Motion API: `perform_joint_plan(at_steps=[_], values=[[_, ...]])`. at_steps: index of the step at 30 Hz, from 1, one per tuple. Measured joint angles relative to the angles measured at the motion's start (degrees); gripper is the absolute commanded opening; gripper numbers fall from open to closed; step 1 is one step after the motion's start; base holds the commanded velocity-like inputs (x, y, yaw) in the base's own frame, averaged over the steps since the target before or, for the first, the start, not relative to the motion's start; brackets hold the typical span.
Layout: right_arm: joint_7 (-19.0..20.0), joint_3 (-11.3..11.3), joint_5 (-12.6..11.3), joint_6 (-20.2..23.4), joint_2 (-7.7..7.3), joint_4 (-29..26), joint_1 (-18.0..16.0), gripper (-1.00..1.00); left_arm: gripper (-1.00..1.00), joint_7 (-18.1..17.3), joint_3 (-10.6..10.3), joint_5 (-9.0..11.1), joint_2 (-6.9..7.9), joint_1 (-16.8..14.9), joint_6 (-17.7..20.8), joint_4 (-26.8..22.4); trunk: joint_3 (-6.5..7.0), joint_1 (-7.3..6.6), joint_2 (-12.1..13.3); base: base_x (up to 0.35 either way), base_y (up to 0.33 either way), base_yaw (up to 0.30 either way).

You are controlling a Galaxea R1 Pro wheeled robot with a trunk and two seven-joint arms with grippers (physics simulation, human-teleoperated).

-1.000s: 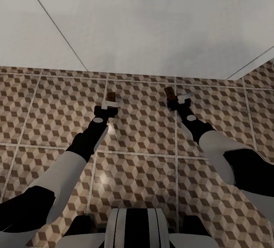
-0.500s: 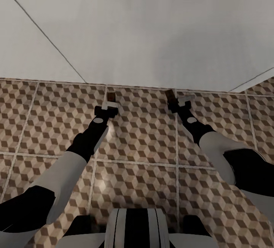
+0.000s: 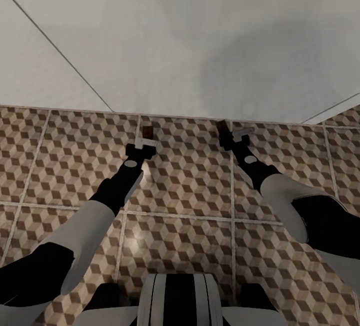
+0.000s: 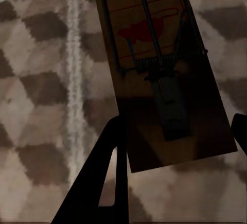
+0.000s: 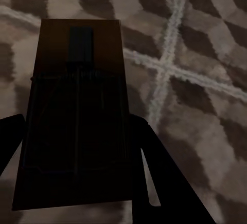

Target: Take the four mousetraps from the cabinet in the bathroom and place them on the bathroom floor. Make sure all four end up on the same floor surface, and ensure that at least two of them are either under or directly next to the same bathroom sink.

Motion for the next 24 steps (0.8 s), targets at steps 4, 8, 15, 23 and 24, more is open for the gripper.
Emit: perform_joint_plan(at_steps=[4,8,15,23,24], values=[[0.0,0.1,0.0,0.5,0.58,0.0,0.0,-1.0,-1.0,0.0,0.0,0.0,0.04,0.0,-0.2,0.4,0.0,0.0,0.0,0.0,0.0,0.0],[-0.1,0.1,0.0,0.6,1.31,0.0,0.0,-1.0,-1.0,0.0,0.1,0.0,0.07,0.0,-2.1,1.5,0.0,0.0,0.0,0.0,0.0,0.0],[0.0,0.0,0.0,2.4,1.9,0.0,0.0,-1.0,-1.0,0.0,0.2,0.0,0.08,0.0,-4.6,3.5,0.0,0.0,0.0,0.0,0.0,0.0],[0.1,0.0,0.0,3.7,2.27,0.0,0.0,-1.0,-1.0,0.0,0.2,0.0,0.04,0.0,-4.9,3.9,0.0,0.0,0.0,0.0,0.0,0.0],[0.1,0.0,0.0,3.7,2.29,0.0,0.0,-1.0,-1.0,0.0,0.2,0.0,0.03,0.0,-4.9,4.0,0.0,0.0,0.0,0.0,0.0,0.0]])
